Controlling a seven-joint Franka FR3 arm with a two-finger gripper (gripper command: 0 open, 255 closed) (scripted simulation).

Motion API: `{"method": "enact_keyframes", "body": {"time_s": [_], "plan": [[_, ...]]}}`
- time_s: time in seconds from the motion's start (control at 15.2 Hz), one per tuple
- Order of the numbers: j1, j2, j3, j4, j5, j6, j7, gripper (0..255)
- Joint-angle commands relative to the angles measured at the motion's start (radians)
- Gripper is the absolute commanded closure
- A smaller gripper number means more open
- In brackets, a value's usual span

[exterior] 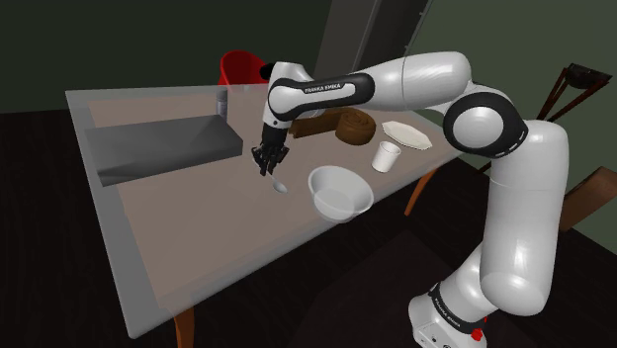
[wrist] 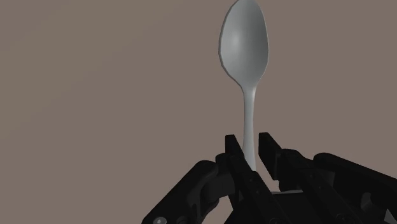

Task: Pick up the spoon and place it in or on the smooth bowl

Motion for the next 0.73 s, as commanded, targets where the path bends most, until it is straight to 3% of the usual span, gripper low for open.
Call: {"method": "enact_keyframes", "body": {"time_s": [0.0,0.66], "plan": [[0.001,0.001,0.001,-0.001,0.001,0.0,0.0,255],[-0.002,-0.044,0.003,0.052,0.001,-0.097,0.012,255]]}}
